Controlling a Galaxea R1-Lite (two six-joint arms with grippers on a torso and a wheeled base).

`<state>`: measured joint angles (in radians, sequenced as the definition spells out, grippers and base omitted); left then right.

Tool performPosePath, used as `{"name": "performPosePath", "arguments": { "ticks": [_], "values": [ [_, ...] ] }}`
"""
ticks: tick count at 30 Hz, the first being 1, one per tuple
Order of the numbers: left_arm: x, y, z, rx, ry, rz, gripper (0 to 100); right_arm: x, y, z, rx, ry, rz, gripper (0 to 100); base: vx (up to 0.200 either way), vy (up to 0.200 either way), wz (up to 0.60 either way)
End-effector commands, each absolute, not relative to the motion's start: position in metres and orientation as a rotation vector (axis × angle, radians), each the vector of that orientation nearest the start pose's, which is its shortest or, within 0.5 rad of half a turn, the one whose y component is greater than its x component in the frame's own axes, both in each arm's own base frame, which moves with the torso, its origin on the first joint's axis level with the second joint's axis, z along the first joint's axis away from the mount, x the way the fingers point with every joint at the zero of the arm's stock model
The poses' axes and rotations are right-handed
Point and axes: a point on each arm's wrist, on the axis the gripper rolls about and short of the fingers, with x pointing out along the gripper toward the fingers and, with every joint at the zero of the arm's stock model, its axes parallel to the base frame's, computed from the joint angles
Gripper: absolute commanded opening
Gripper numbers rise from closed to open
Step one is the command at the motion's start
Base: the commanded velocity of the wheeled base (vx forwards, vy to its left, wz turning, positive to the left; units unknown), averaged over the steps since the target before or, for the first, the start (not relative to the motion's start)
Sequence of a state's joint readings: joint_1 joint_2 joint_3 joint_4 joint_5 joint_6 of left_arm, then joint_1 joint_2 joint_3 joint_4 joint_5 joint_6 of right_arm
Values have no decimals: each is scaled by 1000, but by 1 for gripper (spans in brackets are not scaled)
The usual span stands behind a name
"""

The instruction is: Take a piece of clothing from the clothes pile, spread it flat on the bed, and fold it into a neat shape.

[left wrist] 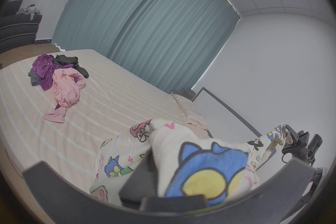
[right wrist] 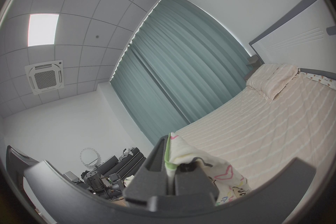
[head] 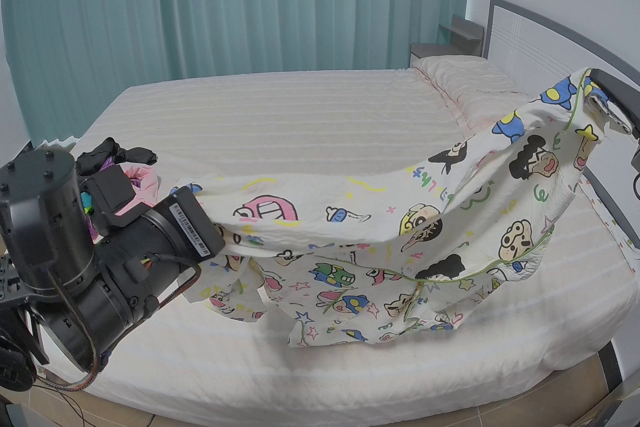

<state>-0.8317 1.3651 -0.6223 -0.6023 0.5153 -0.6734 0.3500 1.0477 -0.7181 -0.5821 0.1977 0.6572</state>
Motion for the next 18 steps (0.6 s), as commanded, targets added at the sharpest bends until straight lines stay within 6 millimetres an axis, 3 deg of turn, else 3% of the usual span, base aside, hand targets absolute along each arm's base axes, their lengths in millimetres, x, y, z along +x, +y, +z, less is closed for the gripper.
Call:
{"name": "performPosePath", "arguments": {
  "ticks": [1, 7, 12, 18],
  "values": [
    [144, -142, 224, -603, 184, -277, 0, 110, 46, 306, 658, -119, 634, 0, -200, 0, 0],
    [134, -130, 224, -612, 170, -284, 0, 86, 37, 314, 654, -191, 689, 0, -200, 0, 0],
    [121, -116, 228, -572, 130, -302, 0, 68, 31, 320, 649, -247, 721, 0, 0, 0, 0],
    [111, -106, 214, -504, 150, -302, 0, 59, 28, 323, 648, -274, 739, 0, 0, 0, 0]
  ]
}}
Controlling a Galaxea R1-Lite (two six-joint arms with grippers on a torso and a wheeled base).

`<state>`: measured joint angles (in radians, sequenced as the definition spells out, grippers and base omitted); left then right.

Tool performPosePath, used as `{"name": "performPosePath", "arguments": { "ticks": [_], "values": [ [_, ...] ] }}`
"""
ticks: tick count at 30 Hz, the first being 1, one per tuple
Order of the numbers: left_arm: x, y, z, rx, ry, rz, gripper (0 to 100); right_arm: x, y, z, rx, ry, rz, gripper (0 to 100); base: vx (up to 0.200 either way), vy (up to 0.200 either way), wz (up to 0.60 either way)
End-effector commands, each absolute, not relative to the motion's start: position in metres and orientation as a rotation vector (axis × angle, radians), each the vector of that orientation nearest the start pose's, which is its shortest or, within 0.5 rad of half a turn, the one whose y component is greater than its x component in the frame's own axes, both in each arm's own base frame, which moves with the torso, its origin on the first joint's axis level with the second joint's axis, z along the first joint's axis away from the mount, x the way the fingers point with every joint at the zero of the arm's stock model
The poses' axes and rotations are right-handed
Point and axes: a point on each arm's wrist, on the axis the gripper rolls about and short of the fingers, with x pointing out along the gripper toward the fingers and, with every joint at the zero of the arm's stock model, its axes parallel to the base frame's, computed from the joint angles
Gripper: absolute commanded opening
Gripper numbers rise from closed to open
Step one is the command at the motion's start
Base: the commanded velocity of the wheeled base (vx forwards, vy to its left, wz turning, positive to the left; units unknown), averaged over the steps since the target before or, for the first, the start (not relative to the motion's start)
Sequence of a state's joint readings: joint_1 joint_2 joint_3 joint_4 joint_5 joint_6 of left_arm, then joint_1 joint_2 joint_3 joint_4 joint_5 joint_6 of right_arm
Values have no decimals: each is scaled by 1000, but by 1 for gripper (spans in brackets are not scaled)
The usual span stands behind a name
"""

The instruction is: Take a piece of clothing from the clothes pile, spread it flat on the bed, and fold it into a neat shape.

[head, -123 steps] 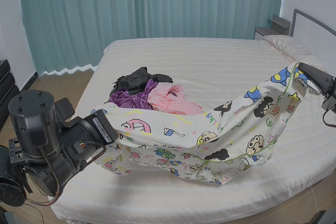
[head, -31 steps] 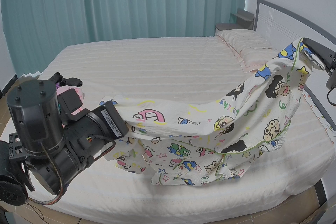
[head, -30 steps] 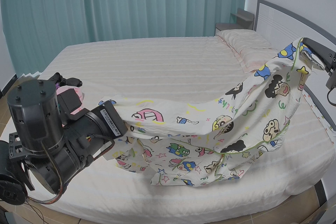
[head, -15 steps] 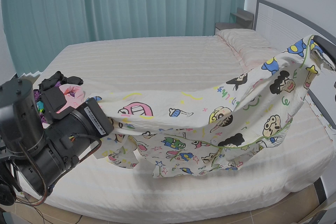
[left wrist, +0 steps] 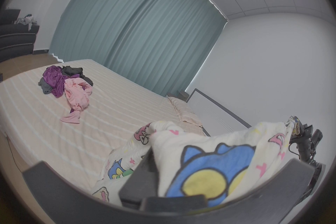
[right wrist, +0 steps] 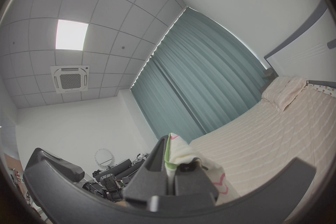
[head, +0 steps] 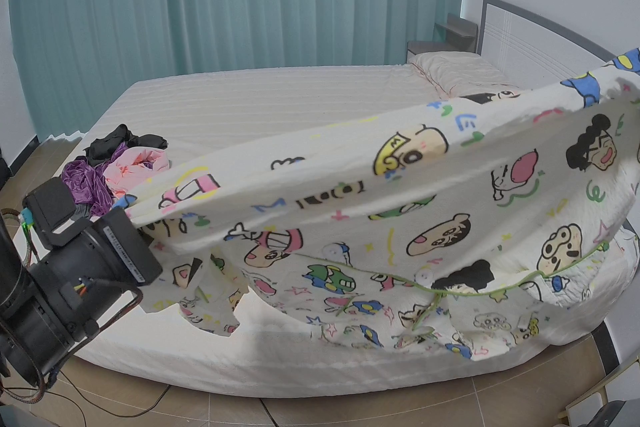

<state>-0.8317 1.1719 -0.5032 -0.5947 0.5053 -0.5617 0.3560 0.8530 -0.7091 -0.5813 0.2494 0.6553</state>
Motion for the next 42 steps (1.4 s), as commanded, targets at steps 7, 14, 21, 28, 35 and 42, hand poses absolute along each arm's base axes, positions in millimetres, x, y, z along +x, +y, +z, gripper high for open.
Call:
{"name": "performPosePath", "arguments": {
  "ticks": [7, 14, 21, 28, 35, 42],
  "values": [
    [111, -107, 186, -435, 236, -280, 0, 67, 31, 317, 647, -233, 734, 0, 0, 0, 0],
    [123, -120, 150, -408, 395, -223, 0, 104, 39, 300, 637, -114, 637, 0, 0, 0, 0],
    [137, -135, 126, -419, 526, -208, 0, 147, 39, 272, 627, 17, 503, 0, 0, 0, 0],
    [156, -149, 108, -424, 609, -182, 0, 176, 39, 254, 616, 108, 439, 0, 0, 0, 0],
    [188, -159, 107, -514, 572, -125, 0, 193, 42, 250, 618, 86, 446, 0, 200, 0, 0],
    [213, -166, 106, -528, 554, -90, 0, 209, 45, 247, 615, 63, 453, 0, 200, 0, 0]
  ]
}}
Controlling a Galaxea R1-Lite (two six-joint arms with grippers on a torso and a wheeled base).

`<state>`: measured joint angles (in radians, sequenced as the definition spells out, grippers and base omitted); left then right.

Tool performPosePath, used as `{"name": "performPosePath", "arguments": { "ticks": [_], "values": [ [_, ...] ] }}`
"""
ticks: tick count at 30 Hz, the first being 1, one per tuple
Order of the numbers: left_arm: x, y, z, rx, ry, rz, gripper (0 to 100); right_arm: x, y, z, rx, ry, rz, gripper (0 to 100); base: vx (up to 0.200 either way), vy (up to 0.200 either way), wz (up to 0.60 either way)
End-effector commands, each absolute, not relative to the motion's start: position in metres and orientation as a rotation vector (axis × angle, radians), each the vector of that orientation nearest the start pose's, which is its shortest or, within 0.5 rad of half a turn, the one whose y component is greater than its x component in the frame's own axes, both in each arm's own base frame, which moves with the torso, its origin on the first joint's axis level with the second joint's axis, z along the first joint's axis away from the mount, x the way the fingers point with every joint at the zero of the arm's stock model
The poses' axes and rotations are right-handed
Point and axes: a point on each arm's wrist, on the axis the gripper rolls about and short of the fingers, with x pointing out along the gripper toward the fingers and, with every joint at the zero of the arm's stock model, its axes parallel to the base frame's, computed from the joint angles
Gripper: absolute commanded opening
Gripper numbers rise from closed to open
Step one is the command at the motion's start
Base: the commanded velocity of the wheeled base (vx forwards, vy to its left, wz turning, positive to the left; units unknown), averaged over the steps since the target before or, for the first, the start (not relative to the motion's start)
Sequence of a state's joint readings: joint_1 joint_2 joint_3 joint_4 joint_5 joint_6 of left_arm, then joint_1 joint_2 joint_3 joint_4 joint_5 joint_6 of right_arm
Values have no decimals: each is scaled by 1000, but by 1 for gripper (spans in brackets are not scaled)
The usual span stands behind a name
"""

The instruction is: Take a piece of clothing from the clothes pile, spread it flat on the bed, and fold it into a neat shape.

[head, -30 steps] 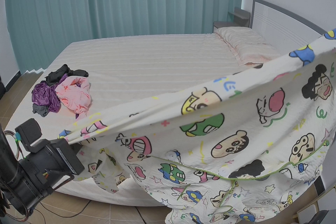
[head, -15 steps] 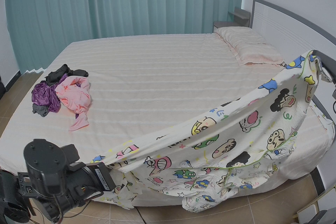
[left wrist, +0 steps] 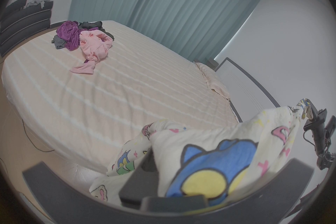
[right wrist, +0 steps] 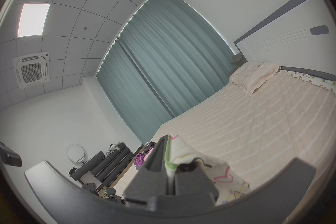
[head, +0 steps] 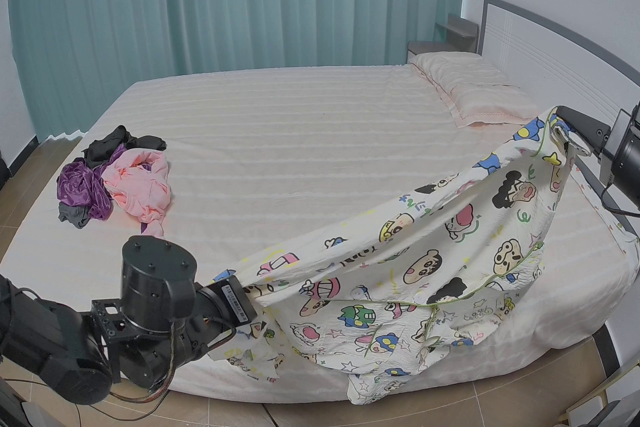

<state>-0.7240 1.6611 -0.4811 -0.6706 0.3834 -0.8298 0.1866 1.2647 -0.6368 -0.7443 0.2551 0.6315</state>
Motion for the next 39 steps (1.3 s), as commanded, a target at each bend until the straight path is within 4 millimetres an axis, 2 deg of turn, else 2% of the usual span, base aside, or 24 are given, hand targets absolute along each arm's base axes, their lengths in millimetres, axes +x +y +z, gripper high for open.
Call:
{"name": "performPosePath", "arguments": {
  "ticks": [1, 2, 4, 7, 10, 11, 12, 15, 18, 22, 26, 27, 30, 39],
  "values": [
    [222, -168, 102, -526, 559, -69, 0, 218, 47, 249, 615, 53, 456, 0, 200, 0, 0],
    [222, -168, 102, -526, 559, -69, 0, 218, 47, 249, 615, 53, 456, 0, 200, 0, 0],
    [239, -170, 92, -522, 568, -31, 0, 236, 50, 246, 616, 68, 452, 0, 200, 0, 0],
    [253, -172, 80, -509, 586, 0, 0, 256, 54, 237, 616, 104, 438, 0, 200, 0, 0],
    [270, -175, 69, -506, 595, 29, 0, 278, 58, 228, 617, 123, 430, 0, 0, 0, 0],
    [270, -175, 69, -506, 595, 29, 0, 278, 58, 228, 617, 123, 430, 0, 0, 0, 0],
    [282, -175, 63, -510, 594, 50, 0, 293, 61, 219, 617, 126, 428, 0, 0, 0, 0],
    [296, -176, 54, -510, 597, 71, 0, 313, 65, 208, 617, 121, 425, 0, 0, 0, 0],
    [308, -177, 43, -507, 605, 92, 0, 328, 68, 193, 618, 148, 404, 0, 0, 0, 0],
    [315, -176, 30, -496, 629, 116, 0, 343, 71, 176, 627, 179, 383, 0, 0, 0, 0],
    [315, -176, 28, -493, 636, 122, 0, 349, 71, 170, 628, 171, 377, 0, 0, 0, 0],
    [316, -176, 29, -496, 633, 120, 0, 355, 73, 161, 628, 167, 361, 0, 0, 0, 0],
    [322, -176, 30, -504, 621, 121, 0, 361, 76, 151, 628, 161, 349, 0, 0, 0, 0],
    [318, -174, 27, -500, 631, 130, 0, 357, 75, 155, 633, 144, 353, 0, 0, 0, 0]
  ]
}}
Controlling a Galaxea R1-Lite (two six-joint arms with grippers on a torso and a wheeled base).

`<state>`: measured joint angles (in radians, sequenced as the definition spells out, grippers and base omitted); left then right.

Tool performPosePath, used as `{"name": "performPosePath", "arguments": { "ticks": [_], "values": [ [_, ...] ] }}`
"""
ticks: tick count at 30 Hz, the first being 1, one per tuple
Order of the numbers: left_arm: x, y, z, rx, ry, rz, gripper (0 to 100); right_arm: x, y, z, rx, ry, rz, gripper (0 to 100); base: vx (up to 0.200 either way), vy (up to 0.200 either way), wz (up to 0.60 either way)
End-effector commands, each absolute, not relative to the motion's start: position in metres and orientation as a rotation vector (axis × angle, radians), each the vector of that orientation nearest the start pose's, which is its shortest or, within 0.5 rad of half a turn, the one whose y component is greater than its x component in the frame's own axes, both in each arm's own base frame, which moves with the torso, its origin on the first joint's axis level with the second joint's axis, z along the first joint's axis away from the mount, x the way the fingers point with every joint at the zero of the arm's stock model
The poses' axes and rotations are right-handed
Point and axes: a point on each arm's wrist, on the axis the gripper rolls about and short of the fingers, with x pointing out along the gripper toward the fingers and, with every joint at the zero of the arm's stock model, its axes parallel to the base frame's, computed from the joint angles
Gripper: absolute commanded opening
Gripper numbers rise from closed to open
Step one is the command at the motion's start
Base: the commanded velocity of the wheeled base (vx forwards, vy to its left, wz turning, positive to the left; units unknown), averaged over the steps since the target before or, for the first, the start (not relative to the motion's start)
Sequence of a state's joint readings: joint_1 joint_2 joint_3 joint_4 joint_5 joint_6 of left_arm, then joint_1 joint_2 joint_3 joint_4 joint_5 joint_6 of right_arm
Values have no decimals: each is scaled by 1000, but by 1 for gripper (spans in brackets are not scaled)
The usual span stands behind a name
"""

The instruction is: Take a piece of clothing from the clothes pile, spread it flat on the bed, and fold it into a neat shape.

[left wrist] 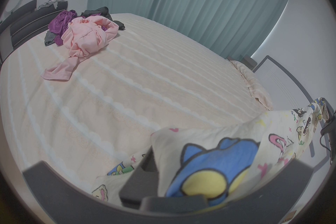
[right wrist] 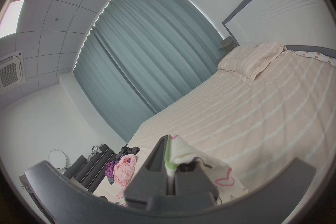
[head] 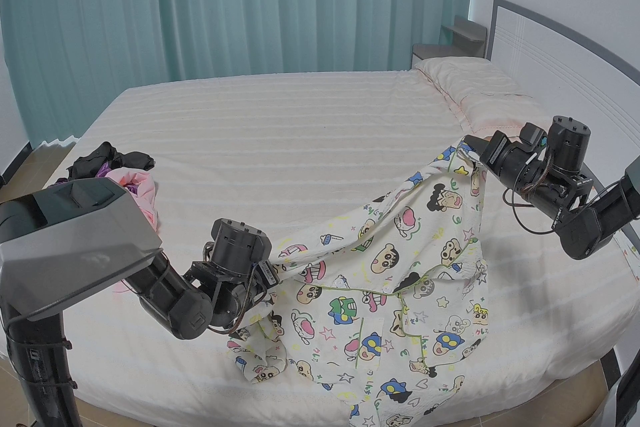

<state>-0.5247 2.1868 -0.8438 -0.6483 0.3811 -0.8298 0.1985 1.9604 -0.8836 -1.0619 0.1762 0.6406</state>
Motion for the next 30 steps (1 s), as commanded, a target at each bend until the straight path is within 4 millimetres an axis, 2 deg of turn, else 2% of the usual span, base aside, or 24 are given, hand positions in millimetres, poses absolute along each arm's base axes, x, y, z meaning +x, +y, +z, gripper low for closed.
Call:
{"name": "performPosePath", "arguments": {
  "ticks": [1, 4, 17, 20, 23, 26, 30],
  "values": [
    [318, -174, 28, -506, 627, 129, 0, 357, 75, 157, 633, 139, 355, 0, 0, 0, 0],
    [318, -174, 29, -511, 623, 129, 0, 356, 75, 157, 635, 140, 355, 0, 0, 0, 0],
    [326, -177, 20, -509, 628, 136, 0, 364, 77, 148, 635, 161, 354, 0, 185, 0, 0],
    [324, -177, 17, -504, 639, 137, 0, 367, 77, 140, 636, 183, 349, 0, 0, 0, 0],
    [326, -178, 1, -480, 671, 153, 0, 374, 79, 119, 635, 233, 336, 0, 0, 0, 0],
    [328, -178, -7, -472, 686, 160, 0, 381, 82, 105, 636, 266, 330, 0, 0, 0, 0],
    [332, -179, -8, -480, 679, 161, 0, 392, 85, 90, 635, 290, 322, 0, 0, 0, 0]
  ]
}}
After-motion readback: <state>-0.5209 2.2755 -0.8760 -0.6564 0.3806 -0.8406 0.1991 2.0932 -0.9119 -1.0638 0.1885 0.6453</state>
